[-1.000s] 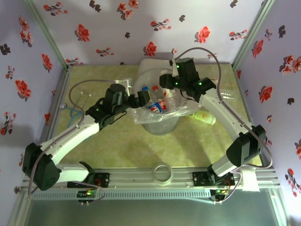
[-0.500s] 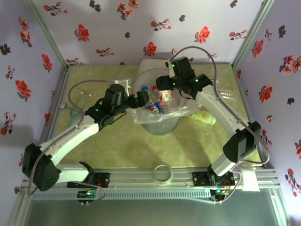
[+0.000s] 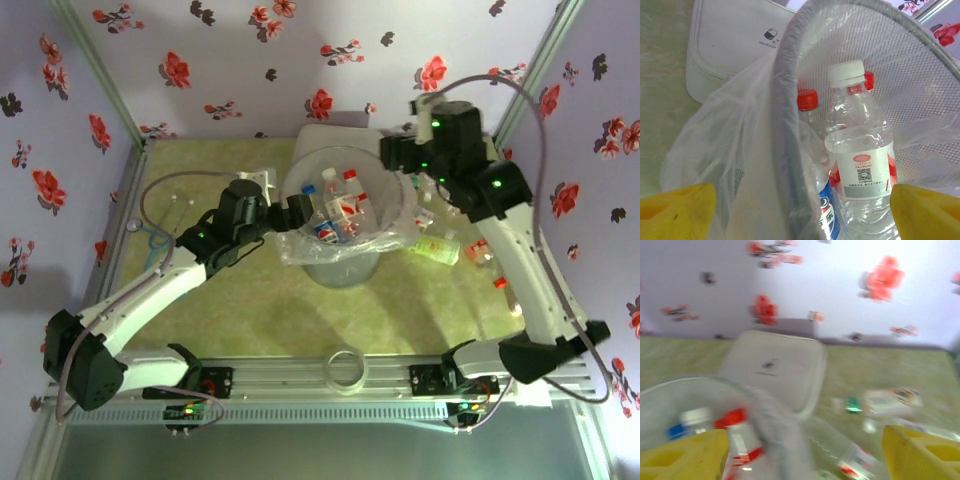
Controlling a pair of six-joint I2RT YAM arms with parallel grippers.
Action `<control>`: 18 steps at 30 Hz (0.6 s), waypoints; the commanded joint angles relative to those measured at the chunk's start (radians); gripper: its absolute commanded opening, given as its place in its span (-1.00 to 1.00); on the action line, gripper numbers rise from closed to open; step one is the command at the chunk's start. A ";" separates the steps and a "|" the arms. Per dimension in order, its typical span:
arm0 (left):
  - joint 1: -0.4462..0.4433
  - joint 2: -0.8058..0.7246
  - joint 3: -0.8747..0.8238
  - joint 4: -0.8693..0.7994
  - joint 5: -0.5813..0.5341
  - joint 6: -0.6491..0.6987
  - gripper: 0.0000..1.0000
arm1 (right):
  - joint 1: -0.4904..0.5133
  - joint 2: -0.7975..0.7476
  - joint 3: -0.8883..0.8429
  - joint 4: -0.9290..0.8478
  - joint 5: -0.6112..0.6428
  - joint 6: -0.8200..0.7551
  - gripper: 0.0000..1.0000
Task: Put the plastic bottles in the bin
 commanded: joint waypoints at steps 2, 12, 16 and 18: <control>0.013 -0.035 -0.021 -0.042 -0.021 0.039 0.80 | -0.176 -0.082 -0.177 -0.067 -0.008 0.125 0.59; 0.022 -0.051 -0.019 -0.048 -0.020 0.046 0.81 | -0.424 -0.155 -0.626 0.158 -0.154 0.470 0.99; 0.022 -0.052 -0.034 -0.028 -0.018 0.037 0.81 | -0.428 -0.172 -0.812 0.336 -0.141 0.719 0.99; 0.022 -0.051 -0.045 -0.016 -0.009 0.026 0.81 | -0.428 -0.194 -0.921 0.459 -0.158 0.858 0.99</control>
